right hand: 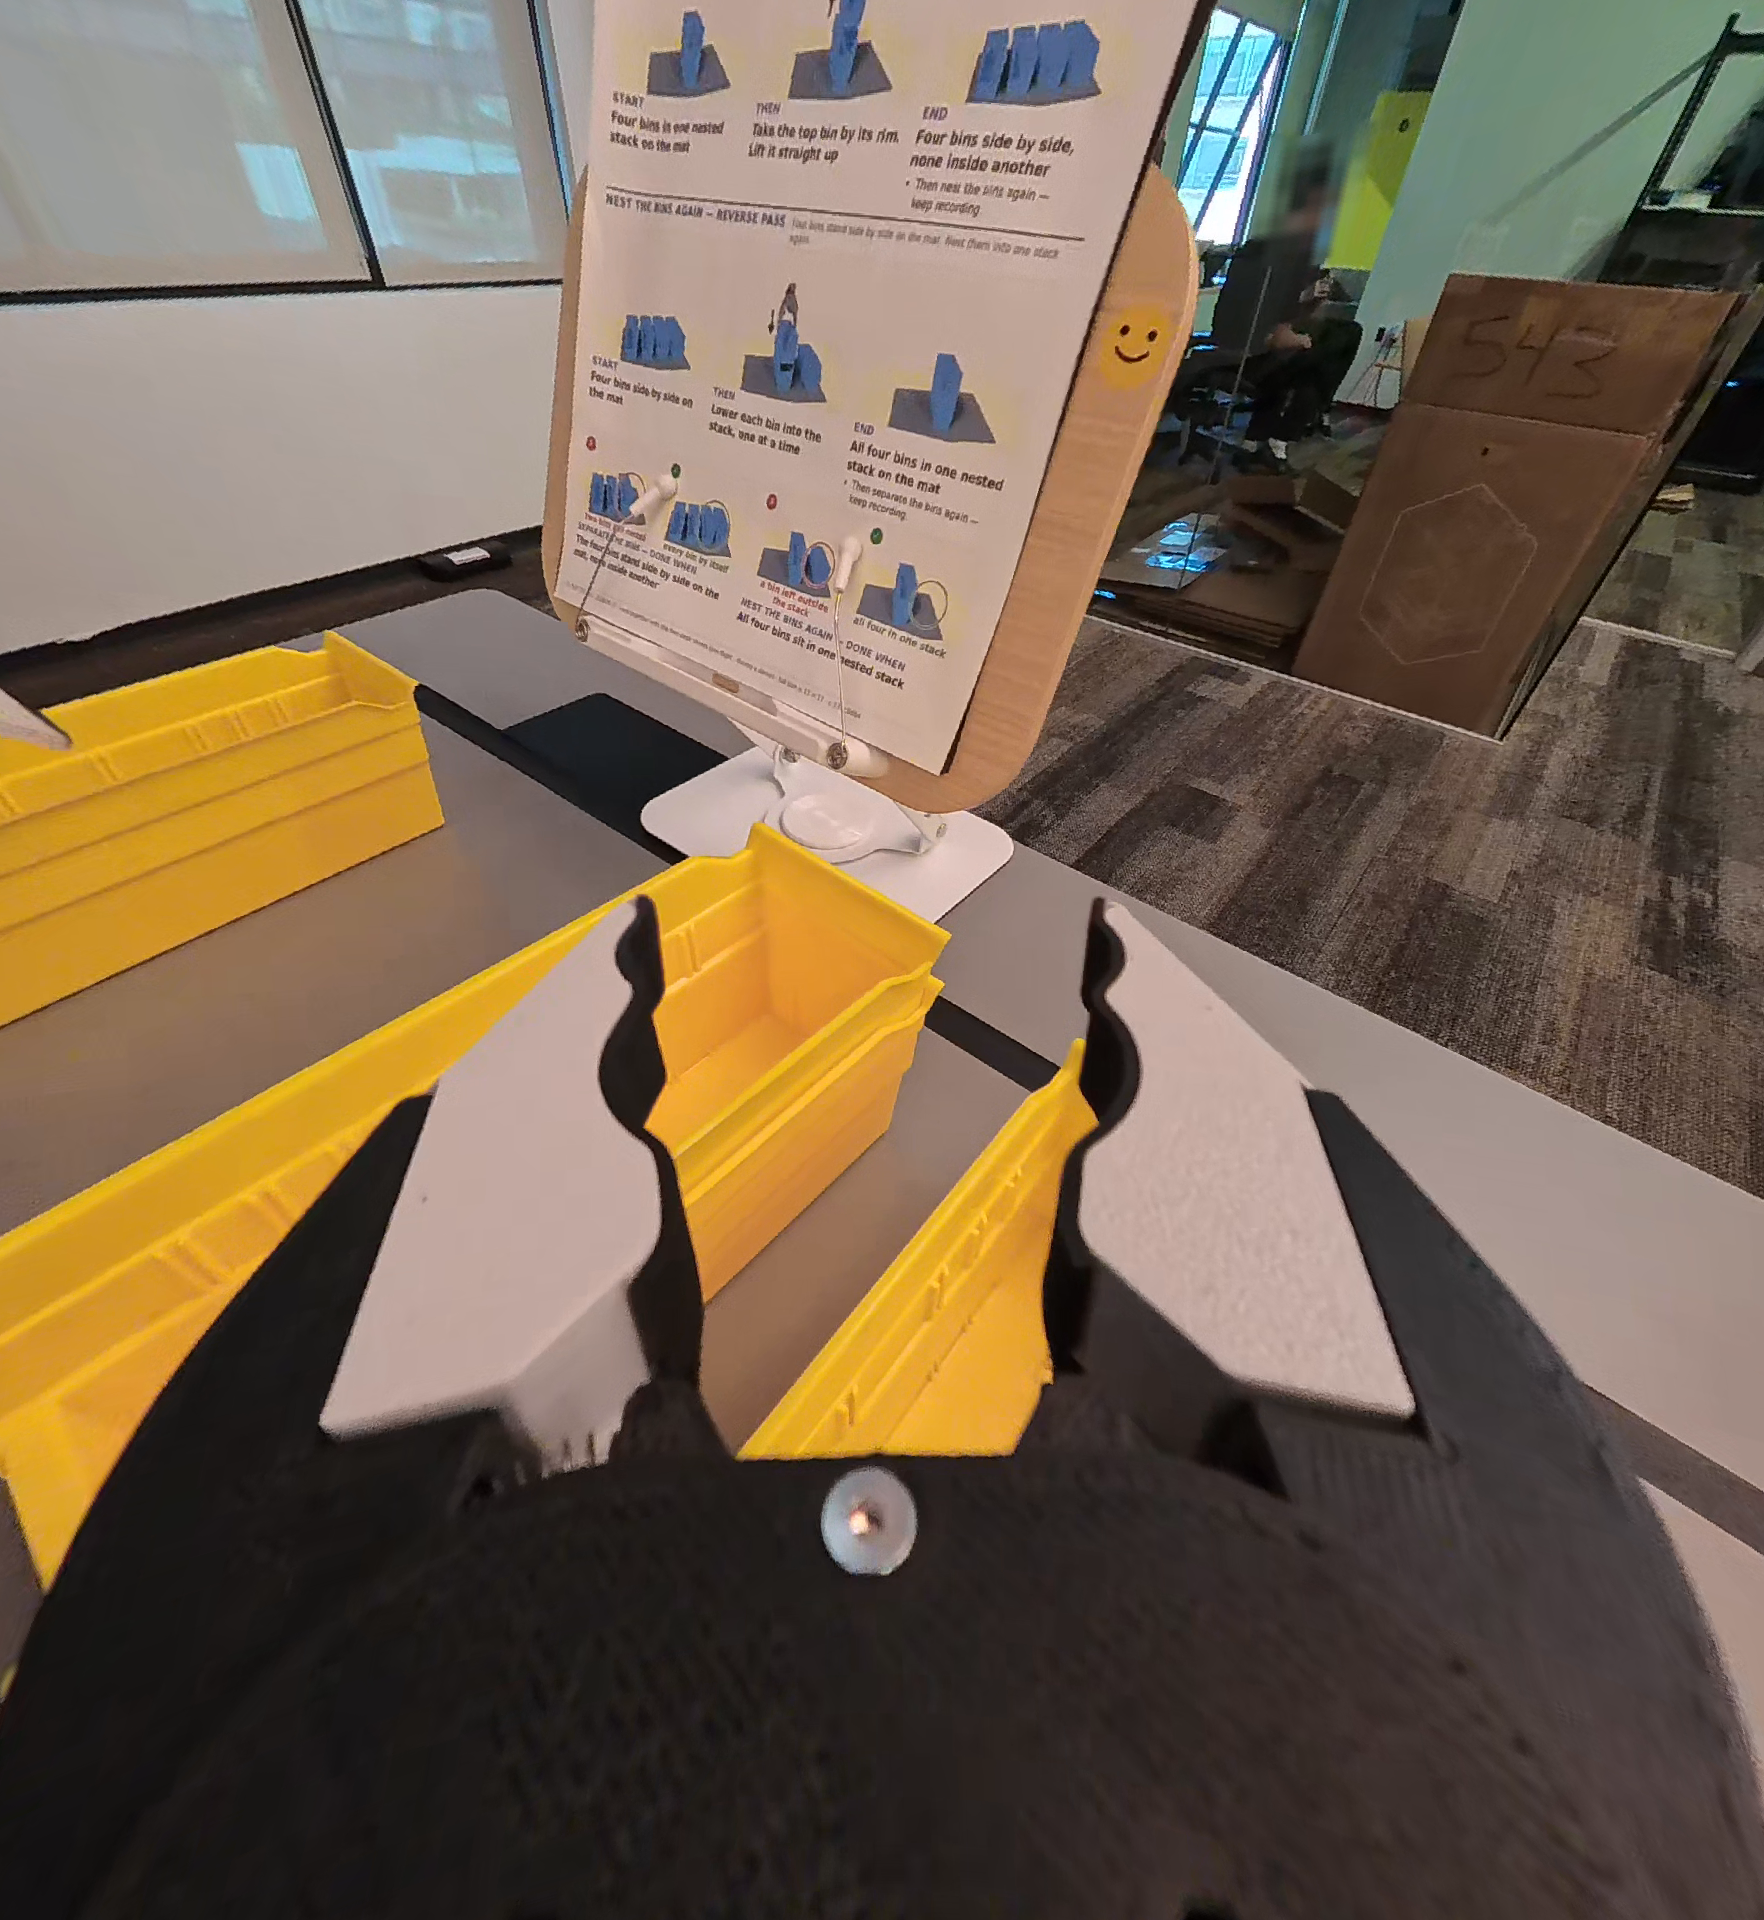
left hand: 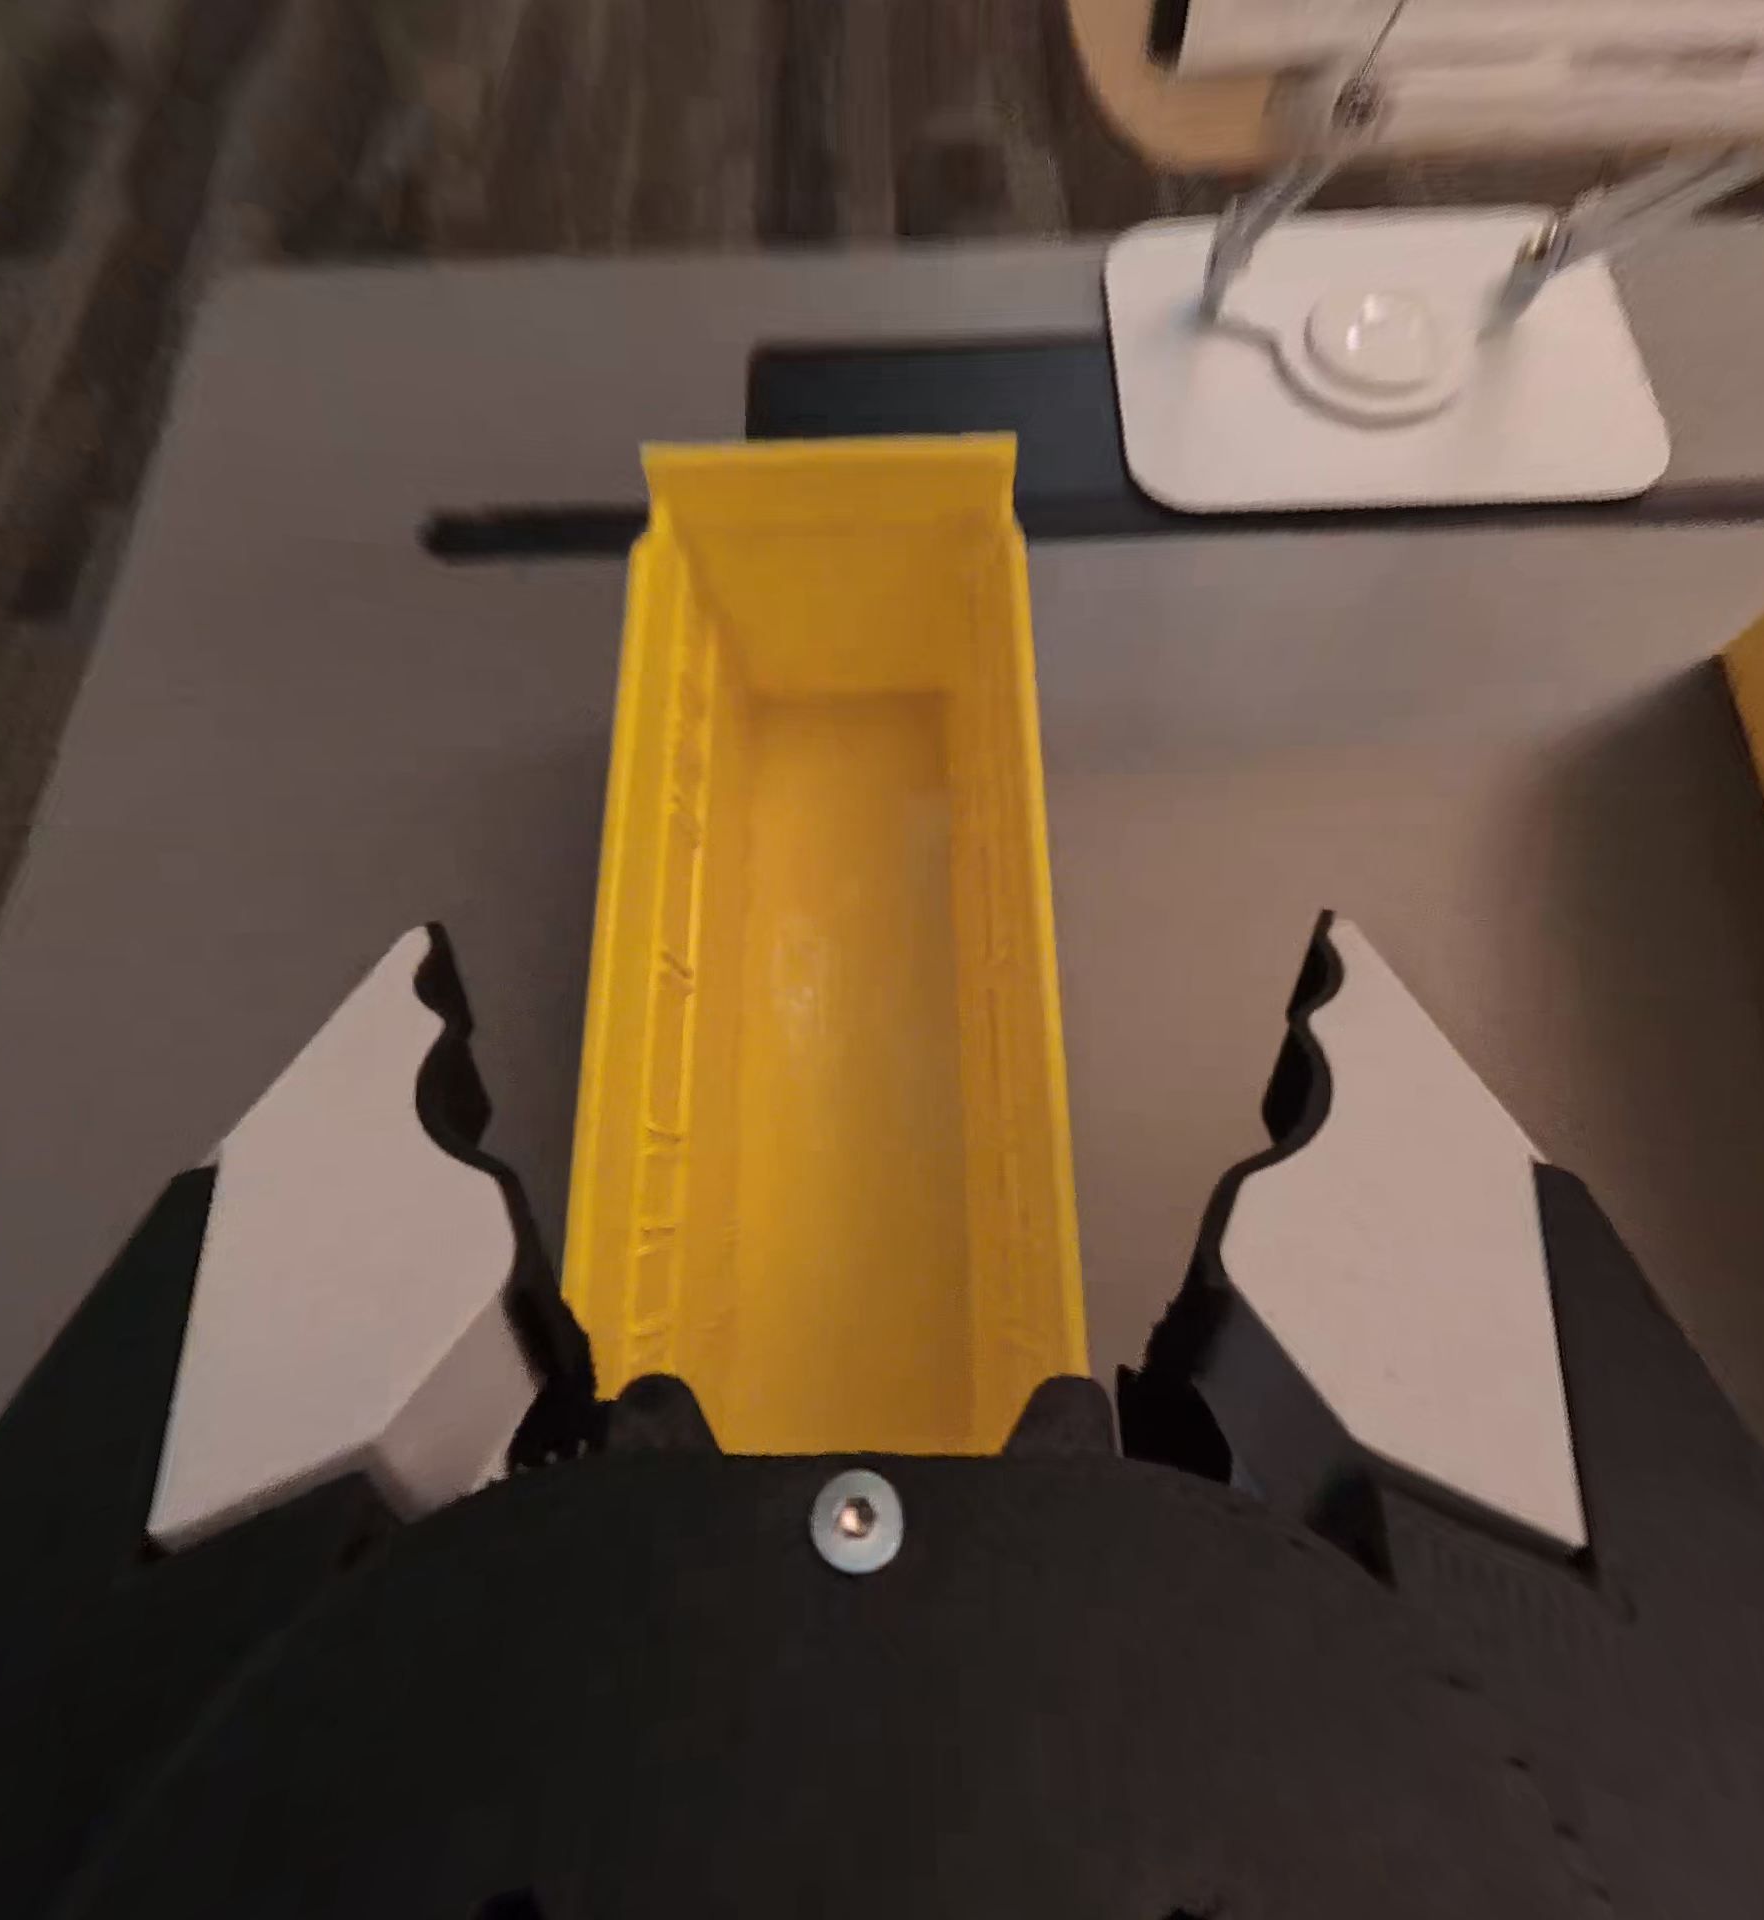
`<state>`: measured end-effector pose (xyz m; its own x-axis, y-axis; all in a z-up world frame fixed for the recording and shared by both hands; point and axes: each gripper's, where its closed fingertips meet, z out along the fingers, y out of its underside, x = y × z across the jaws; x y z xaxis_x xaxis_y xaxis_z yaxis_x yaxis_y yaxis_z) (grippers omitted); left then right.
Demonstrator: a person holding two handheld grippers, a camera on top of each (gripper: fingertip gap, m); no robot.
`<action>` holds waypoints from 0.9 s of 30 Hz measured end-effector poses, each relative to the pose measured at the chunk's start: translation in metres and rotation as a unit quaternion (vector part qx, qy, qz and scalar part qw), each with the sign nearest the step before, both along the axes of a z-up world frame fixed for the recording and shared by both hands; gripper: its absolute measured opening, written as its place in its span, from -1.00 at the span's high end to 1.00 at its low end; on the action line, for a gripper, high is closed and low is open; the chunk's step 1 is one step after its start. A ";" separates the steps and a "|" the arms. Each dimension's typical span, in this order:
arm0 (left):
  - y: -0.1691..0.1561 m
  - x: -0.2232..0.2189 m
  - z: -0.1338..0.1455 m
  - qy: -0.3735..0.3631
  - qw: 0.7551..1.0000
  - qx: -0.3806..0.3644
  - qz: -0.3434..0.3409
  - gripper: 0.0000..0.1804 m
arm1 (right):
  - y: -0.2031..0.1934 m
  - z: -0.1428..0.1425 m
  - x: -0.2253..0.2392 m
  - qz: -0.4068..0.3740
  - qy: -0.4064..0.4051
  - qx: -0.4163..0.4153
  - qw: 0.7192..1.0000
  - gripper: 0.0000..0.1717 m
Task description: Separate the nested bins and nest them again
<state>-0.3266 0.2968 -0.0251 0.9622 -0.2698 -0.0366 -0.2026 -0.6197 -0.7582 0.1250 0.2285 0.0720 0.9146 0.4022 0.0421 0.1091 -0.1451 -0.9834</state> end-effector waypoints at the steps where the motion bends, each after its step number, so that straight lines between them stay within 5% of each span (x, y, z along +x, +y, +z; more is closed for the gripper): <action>1: 0.002 -0.003 -0.012 -0.006 0.999 -0.036 -0.003 -0.72 | 0.000 -0.001 0.000 -0.002 -0.003 0.000 1.000 0.05; 12: 0.004 -0.011 -0.089 0.004 0.971 -0.238 0.006 -0.75 | 0.004 -0.009 0.009 -0.009 -0.008 -0.018 1.000 0.05; 19: -0.002 0.019 -0.077 -0.019 0.969 -0.245 0.002 -0.43 | 0.002 -0.007 0.012 -0.007 0.000 -0.020 1.000 0.05; 27: -0.023 0.077 -0.081 -0.020 0.968 -0.250 -0.025 -0.51 | 0.001 -0.010 0.012 -0.004 0.000 -0.029 1.000 0.05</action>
<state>-0.2495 0.2735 -0.1062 0.9455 -0.2902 0.1480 -0.2181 -0.9014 -0.3740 0.1369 0.2295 0.0619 0.9177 0.3968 0.0196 0.1081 -0.2018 -0.9734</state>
